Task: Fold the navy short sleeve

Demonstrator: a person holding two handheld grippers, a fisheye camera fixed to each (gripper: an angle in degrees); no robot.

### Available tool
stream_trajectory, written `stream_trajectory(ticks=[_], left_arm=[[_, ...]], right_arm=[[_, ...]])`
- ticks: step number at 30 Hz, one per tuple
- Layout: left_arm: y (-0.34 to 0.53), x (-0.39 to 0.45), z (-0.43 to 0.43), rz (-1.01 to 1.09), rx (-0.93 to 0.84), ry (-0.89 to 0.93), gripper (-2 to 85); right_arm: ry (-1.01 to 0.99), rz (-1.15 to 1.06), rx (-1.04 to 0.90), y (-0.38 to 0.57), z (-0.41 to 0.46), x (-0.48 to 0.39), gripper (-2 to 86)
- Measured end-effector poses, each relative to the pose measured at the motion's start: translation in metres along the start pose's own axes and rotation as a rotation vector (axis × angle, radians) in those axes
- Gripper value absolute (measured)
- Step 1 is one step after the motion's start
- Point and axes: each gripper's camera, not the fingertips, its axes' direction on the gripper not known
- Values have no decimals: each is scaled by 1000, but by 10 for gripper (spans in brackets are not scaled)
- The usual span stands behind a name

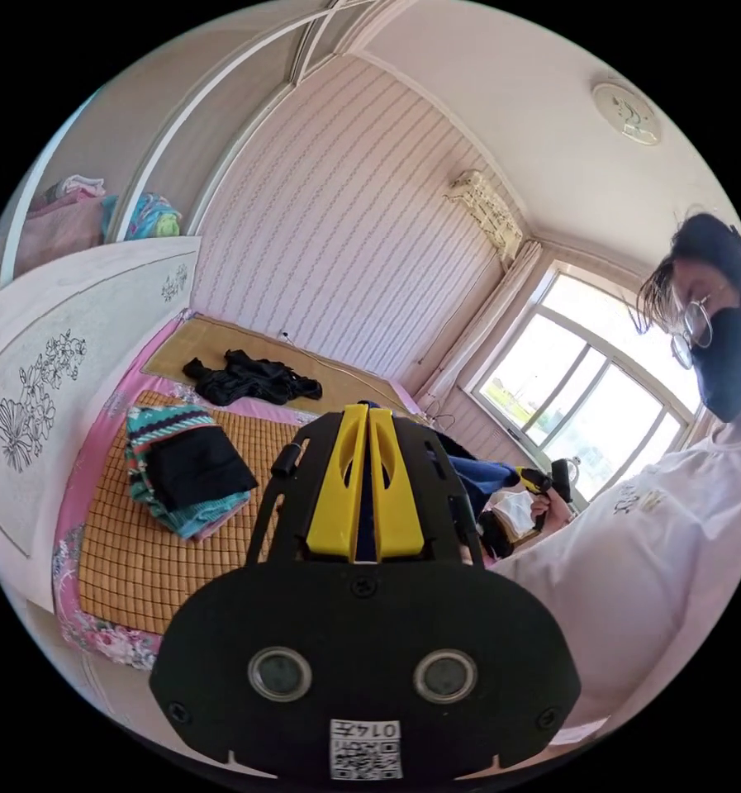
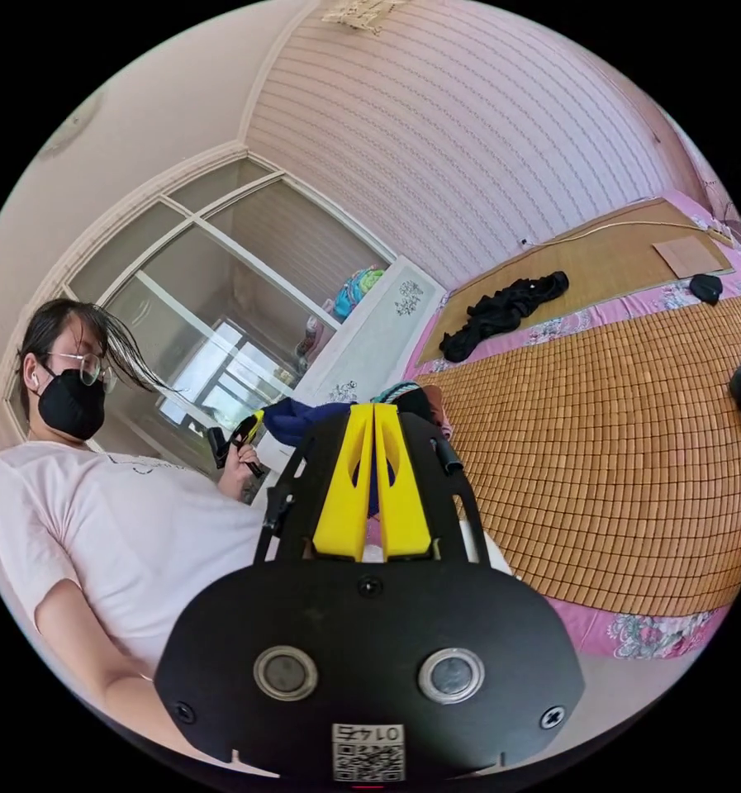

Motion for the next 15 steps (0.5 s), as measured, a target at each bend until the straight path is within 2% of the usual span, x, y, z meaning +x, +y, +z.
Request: stream_trajectory(ticks=[4, 7, 10, 15], left_arm=[[37, 76, 48, -22, 62, 2, -10], [57, 129, 108, 22, -77, -134, -10], [68, 159, 157, 45, -151, -147, -10], [79, 185, 176, 99, -103, -167, -10]], right_arm=[[6, 27, -12, -14, -78, 16, -5], [16, 92, 7, -29, -128, 36, -5], [-48, 186, 87, -51, -171, 51, -4], [-93, 92, 162, -89, -236, 11, -4]])
